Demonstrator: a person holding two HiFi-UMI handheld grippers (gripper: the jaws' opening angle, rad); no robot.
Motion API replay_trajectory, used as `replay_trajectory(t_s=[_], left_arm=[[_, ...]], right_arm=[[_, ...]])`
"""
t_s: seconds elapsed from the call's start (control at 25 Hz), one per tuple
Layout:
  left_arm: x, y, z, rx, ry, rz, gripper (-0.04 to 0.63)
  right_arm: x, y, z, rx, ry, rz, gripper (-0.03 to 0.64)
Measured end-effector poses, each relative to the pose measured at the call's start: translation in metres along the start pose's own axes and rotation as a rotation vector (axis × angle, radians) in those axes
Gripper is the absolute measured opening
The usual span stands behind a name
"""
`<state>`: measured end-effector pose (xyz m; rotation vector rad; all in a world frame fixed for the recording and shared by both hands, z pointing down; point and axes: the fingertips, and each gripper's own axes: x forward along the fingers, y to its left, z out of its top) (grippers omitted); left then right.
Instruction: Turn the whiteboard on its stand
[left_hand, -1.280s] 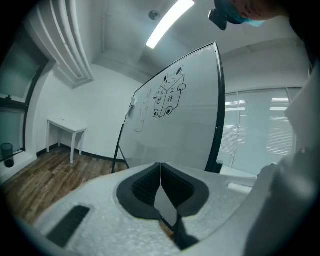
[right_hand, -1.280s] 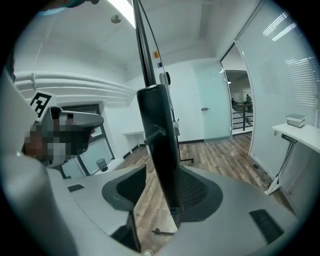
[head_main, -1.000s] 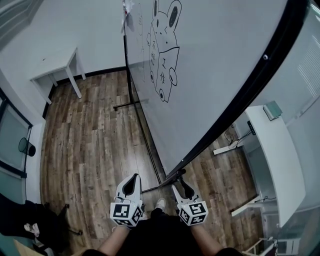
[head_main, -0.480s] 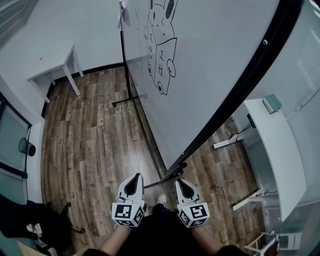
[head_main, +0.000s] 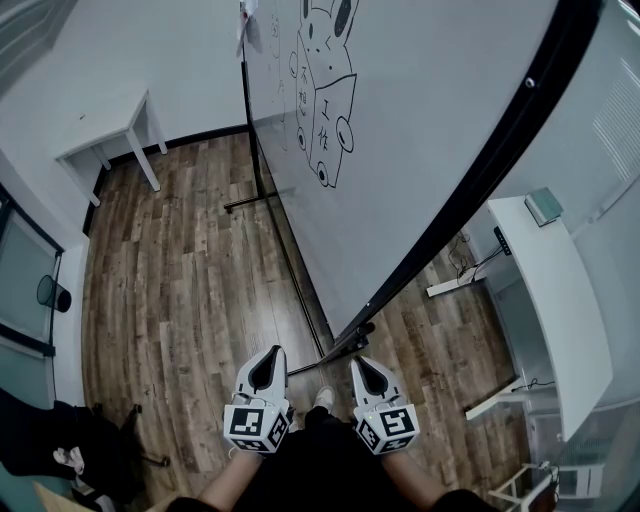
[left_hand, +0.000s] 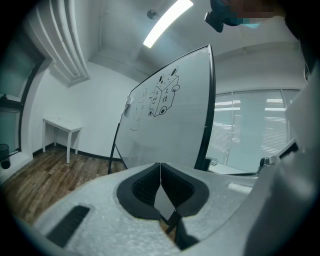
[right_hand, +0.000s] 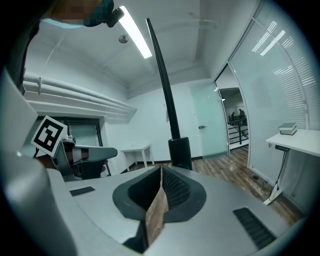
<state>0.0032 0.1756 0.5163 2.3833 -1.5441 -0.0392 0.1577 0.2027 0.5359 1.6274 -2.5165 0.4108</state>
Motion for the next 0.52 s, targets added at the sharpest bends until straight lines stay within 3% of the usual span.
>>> replay_trajectory(t_s=[0.52], left_arm=[[0.0004,0.0053,0.0015,-0.003,0.000,-0.001,0.018]], right_arm=[[0.0045,0.0058,0.0028,-0.004,-0.008,0.009,0.020]])
